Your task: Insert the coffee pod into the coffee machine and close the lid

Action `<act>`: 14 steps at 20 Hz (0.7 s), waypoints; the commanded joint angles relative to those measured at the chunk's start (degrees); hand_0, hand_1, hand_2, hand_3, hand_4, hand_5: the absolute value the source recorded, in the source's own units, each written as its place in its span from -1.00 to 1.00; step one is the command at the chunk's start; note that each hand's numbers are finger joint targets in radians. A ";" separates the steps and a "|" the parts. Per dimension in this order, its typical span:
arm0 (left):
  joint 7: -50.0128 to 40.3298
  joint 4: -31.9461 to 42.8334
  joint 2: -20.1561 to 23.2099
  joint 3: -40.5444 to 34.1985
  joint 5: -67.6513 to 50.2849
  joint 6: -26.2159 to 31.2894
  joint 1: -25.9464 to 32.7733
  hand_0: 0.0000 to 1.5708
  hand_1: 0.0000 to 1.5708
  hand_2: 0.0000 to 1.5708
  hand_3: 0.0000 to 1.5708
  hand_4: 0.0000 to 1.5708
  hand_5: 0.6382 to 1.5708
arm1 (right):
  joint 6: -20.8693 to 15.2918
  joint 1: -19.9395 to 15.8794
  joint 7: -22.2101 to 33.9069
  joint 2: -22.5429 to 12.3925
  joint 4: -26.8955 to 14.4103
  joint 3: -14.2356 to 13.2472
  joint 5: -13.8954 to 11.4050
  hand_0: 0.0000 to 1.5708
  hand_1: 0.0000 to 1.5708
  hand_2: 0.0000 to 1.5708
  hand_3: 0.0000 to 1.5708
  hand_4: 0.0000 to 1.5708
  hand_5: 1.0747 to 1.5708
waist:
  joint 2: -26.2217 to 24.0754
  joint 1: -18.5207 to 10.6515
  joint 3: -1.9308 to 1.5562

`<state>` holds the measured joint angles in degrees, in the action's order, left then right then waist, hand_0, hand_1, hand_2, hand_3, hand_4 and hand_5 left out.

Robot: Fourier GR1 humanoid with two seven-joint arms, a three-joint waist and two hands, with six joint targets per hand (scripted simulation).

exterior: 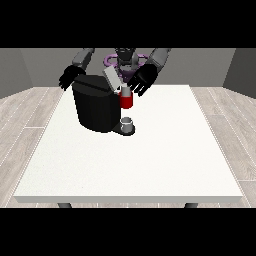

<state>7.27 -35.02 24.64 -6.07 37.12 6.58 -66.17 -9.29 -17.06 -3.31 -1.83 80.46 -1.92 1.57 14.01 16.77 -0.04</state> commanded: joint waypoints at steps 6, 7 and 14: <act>-0.69 1.59 1.38 -0.64 0.69 1.36 -1.25 0.57 0.57 0.62 0.50 -0.39 1.00 | 2.15 -1.61 3.83 -2.86 2.09 -0.61 0.90 -1.00 -1.00 -1.00 -1.00 -0.43 1.00 | 0.26 1.39 0.04; -0.34 0.86 -0.93 0.06 0.46 1.65 -0.41 0.55 0.55 0.61 0.49 -0.38 1.00 | -2.03 -0.17 1.04 0.72 0.21 0.26 -1.11 -1.00 -1.00 -1.00 -1.00 -0.45 1.00 | -0.18 -0.64 0.03; 1.59 1.05 -0.84 0.04 1.27 0.17 0.53 0.44 0.44 0.49 0.31 -0.44 1.00 | -1.75 -1.40 2.19 0.88 0.88 0.13 -0.25 -1.00 -1.00 -1.00 -1.00 -0.45 1.00 | 1.31 -0.70 0.05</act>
<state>7.15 -34.34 24.35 -6.46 37.70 7.90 -67.27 -9.98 -18.53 -2.63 -2.00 80.40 -2.74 1.81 15.26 16.40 -0.09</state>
